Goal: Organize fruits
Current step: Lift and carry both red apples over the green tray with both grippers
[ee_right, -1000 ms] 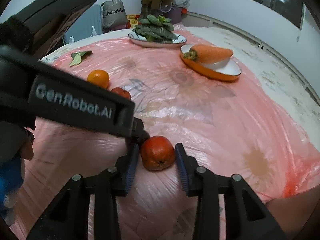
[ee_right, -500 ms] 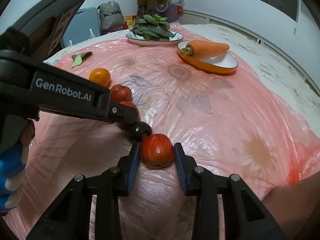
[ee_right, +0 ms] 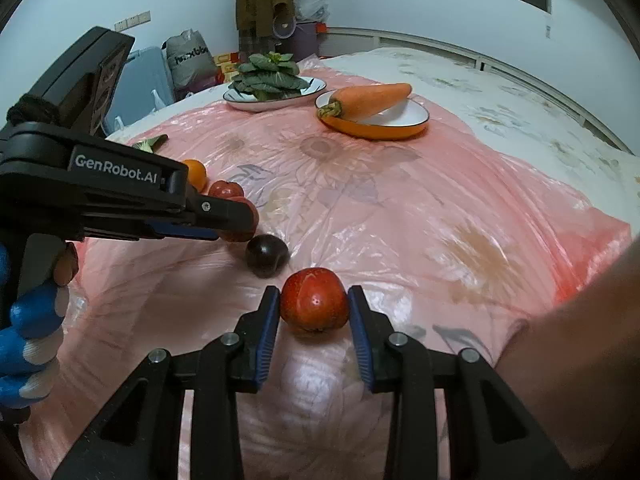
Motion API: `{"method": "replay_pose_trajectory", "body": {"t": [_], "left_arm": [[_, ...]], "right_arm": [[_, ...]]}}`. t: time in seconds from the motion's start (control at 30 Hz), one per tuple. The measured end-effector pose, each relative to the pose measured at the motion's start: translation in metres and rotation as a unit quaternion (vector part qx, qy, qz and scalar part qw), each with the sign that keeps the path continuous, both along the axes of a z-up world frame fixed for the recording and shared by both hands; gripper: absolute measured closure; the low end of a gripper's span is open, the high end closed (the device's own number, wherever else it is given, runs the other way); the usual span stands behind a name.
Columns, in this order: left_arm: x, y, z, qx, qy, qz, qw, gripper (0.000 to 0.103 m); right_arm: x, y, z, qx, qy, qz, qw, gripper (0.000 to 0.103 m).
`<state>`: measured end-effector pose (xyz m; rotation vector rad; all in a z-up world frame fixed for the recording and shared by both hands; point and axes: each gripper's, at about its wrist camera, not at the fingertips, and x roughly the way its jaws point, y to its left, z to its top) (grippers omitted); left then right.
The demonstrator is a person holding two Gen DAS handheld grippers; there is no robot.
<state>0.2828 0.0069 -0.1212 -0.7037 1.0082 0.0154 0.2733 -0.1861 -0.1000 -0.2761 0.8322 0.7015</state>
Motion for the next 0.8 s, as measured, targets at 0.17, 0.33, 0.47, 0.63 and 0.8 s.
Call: {"method": "replay_pose_trajectory", "body": {"t": [0.17,0.33,0.47,0.63,0.8], "left_arm": [[-0.011,-0.001,0.009,0.015,-0.009,-0.009,0.9998,0.076],[-0.026,-0.004,0.020,0.034,-0.019,-0.024,0.9990,0.076],[-0.042,-0.010,0.032,0.058,-0.033,-0.043,0.9969,0.076],[-0.063,-0.020,0.042,0.082,-0.043,-0.068,0.9934,0.076],[-0.085,-0.032,0.050,0.095,-0.053,-0.089,0.9901,0.076]], "right_arm": [[-0.019,-0.008,0.010,0.015,-0.003,-0.014,1.000,0.045],[-0.040,-0.015,0.015,0.024,0.000,-0.030,0.999,0.045],[-0.058,-0.023,0.018,0.030,0.004,-0.047,0.998,0.045],[-0.083,-0.035,0.023,0.034,0.006,-0.064,0.997,0.045],[-0.104,-0.047,0.026,0.039,0.009,-0.079,0.996,0.045]]}}
